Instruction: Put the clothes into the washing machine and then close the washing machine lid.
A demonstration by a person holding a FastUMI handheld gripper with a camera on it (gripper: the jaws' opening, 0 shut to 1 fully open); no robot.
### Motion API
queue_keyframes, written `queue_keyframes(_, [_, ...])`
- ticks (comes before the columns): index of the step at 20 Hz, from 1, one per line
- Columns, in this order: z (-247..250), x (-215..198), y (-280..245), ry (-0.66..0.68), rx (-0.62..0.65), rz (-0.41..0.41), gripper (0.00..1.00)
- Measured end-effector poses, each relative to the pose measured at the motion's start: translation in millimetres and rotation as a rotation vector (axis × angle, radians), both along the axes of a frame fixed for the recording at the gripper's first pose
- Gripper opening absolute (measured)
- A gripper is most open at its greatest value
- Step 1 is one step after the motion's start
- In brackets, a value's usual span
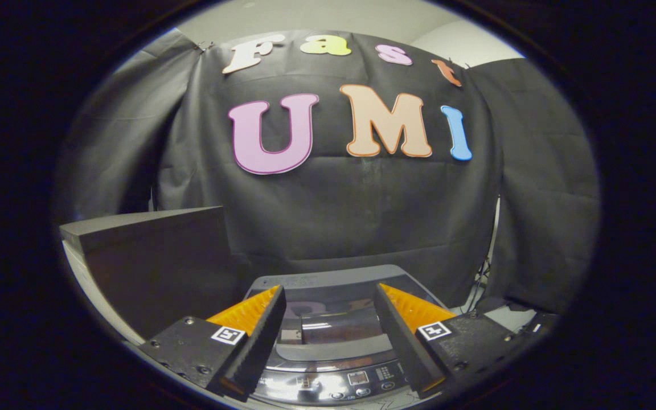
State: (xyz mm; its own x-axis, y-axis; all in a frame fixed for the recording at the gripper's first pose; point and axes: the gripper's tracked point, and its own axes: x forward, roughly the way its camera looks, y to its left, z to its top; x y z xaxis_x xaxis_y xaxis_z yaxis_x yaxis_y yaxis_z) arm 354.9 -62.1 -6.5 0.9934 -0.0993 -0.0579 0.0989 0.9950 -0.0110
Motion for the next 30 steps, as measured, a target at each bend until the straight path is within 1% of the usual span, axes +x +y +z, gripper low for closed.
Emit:
queue_keyframes(3, [10.9, -36.4, 13.5, -0.017, -0.04, 0.011, 0.95])
queue_keyframes(5, [15.6, -56.3, 14.9, -0.025, -0.045, 0.013, 0.95])
queue_keyframes(7, [24.9, -71.0, 17.4, -0.051, -0.044, 0.005, 0.95])
queue_keyframes(9, [37.4, -83.8, 29.0, -0.084, -0.039, 0.025, 0.95])
queue_keyframes(12, [45.1, -99.2, 35.3, -0.066, -0.017, 0.02, 0.94])
queue_keyframes(14, [56.0, -110.2, 46.3, -0.085, 0.002, 0.045, 0.95])
queue_keyframes(17, [60.9, -133.9, 43.2, -0.086, -0.01, 0.011, 0.94])
queue_keyframes(18, [61.1, -140.2, 46.1, -0.087, -0.013, 0.014, 0.94])
queue_keyframes(21, [66.9, -158.3, 59.8, -0.115, 0.04, 0.076, 0.94])
queue_keyframes(24, [60.0, -183.7, 54.8, -0.088, 0.089, 0.094, 0.95])
queue_keyframes(26, [60.7, -198.6, 47.6, -0.089, 0.071, 0.11, 0.95])
queue_keyframes(30, [52.3, -223.0, 26.2, -0.088, -0.005, 0.14, 0.95])
